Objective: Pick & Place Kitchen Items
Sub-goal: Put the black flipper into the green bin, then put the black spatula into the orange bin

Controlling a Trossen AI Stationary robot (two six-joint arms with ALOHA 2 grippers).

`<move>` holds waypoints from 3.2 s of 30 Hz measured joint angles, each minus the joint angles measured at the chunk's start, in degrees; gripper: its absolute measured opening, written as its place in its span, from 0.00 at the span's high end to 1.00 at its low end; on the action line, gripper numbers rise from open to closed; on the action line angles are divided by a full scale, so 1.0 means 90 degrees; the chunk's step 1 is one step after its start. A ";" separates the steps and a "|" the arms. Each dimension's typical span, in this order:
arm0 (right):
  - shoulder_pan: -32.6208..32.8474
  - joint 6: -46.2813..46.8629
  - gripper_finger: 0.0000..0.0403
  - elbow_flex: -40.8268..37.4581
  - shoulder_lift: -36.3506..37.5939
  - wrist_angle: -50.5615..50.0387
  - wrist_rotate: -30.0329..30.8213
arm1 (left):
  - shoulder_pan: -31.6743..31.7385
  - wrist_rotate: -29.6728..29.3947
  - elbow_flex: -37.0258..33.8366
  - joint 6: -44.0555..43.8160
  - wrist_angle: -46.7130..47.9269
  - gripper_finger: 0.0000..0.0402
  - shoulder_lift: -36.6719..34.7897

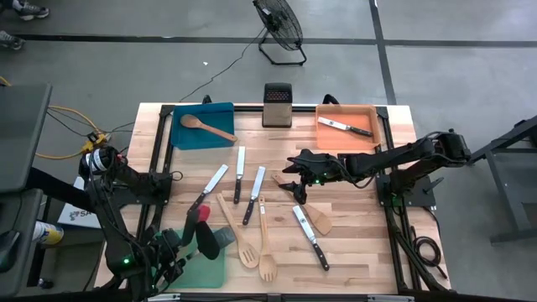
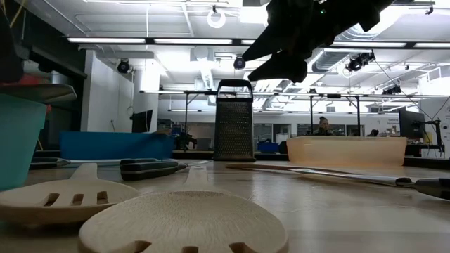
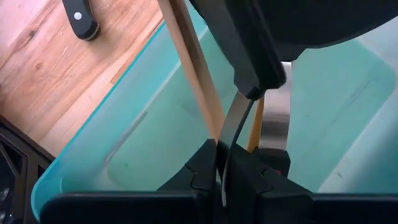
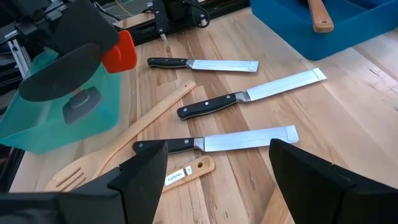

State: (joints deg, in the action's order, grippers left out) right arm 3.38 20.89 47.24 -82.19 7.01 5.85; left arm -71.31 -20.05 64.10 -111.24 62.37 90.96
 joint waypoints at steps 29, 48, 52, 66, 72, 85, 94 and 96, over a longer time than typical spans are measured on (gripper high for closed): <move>0.0000 0.0036 0.32 0.0000 0.0000 -0.0038 -0.0015 | 0.0000 0.0130 0.0989 0.0000 0.1057 0.45 -0.0095; 0.0000 0.0509 0.32 0.0002 0.0000 -0.0185 -0.0159 | 0.0703 -0.3160 0.1523 0.1583 0.3072 0.45 -0.0119; 0.0000 0.0730 0.32 0.0002 0.0000 -0.0291 -0.0361 | 0.1135 -0.3614 0.1518 0.2360 0.3072 0.45 -0.0154; 0.0000 0.0893 0.32 0.0002 0.0000 -0.0442 -0.0655 | 0.2640 -0.4818 0.1518 0.4962 0.2513 0.45 -0.0657; 0.0000 0.0878 0.32 0.0002 0.0000 -0.0444 -0.0522 | 0.3259 -0.4559 0.1518 0.6911 0.1227 0.45 -0.0839; 0.0000 0.0871 0.32 0.0002 0.0000 -0.0614 -0.0496 | 0.4911 -0.3452 0.1518 0.7344 0.1468 0.45 -0.1065; 0.0000 0.0895 0.32 0.0002 0.0000 -0.0755 -0.0465 | 0.4768 -0.2712 0.1316 0.5039 0.2957 0.45 -0.1656; 0.0000 0.0980 0.32 0.0002 0.0000 -0.0748 -0.0430 | 0.4625 -0.2524 0.1104 0.4797 0.2944 0.45 -0.1801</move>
State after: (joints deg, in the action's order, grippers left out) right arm 3.38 29.71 47.27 -82.19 0.27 1.99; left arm -29.69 -42.77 74.03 -68.07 88.86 74.75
